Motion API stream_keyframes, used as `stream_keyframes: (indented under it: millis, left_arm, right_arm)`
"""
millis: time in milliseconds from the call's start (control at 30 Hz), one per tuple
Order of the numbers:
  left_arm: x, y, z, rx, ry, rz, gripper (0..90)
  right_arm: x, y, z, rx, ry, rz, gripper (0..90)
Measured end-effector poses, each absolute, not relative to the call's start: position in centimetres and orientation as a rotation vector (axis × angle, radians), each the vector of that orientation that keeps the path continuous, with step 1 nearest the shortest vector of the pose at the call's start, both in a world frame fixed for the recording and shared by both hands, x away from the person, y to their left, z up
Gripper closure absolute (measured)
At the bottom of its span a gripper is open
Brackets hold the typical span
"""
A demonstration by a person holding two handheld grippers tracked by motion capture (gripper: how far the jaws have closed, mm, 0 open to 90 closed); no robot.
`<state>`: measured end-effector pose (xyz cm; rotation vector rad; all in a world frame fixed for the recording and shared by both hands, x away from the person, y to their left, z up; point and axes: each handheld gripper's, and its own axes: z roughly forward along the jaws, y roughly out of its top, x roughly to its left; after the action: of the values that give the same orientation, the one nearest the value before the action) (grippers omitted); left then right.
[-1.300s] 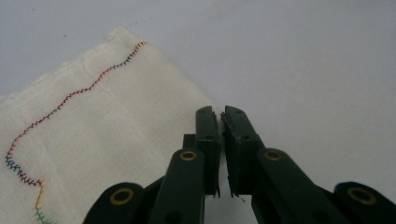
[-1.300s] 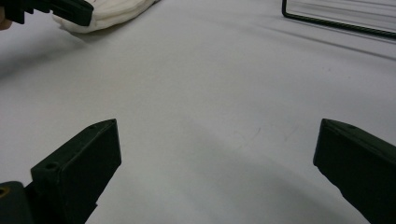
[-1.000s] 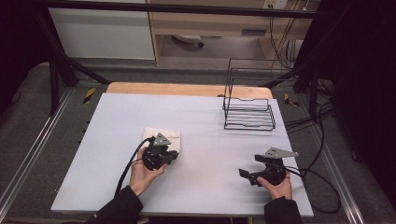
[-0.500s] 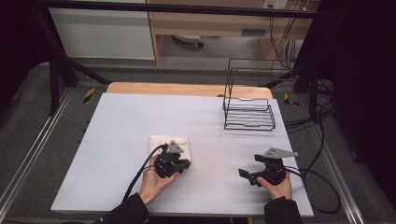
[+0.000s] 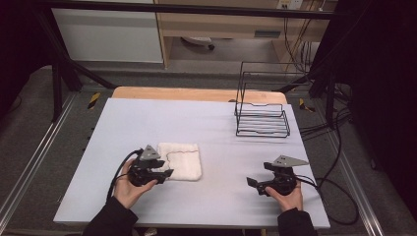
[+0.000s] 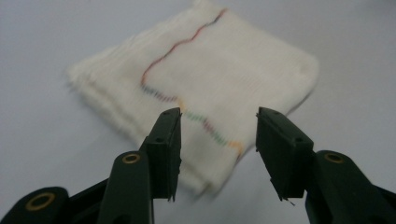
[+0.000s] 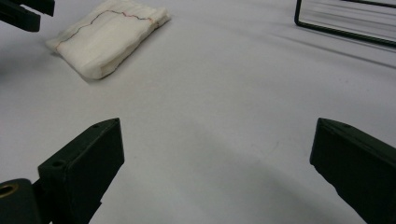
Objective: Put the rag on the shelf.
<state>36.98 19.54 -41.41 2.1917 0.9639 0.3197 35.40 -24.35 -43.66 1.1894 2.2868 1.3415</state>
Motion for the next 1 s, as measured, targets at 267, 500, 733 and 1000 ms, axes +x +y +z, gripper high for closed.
stream_keyframes:
  millis: [267, 500, 733, 1000]
  left_arm:
    - [36.4, 21.3, -43.0, 2.184, 1.017, 0.258, 55.0]
    - [36.6, 20.9, -44.1, 2.190, 1.033, 0.228, 63.4]
    - [36.7, 20.7, -44.4, 2.191, 1.039, 0.216, 73.7]
    - [37.0, 20.8, -44.3, 2.193, 1.032, 0.190, 83.0]
  right_arm:
    - [35.5, -21.3, -43.5, 1.201, 2.277, 1.323, 6.9]
    - [35.6, -17.9, -43.3, 1.169, 2.303, 1.319, 10.2]
    - [35.7, -14.5, -43.6, 1.126, 2.344, 1.297, 22.3]
    - [36.0, -10.5, -43.9, 1.115, 2.363, 1.276, 38.1]
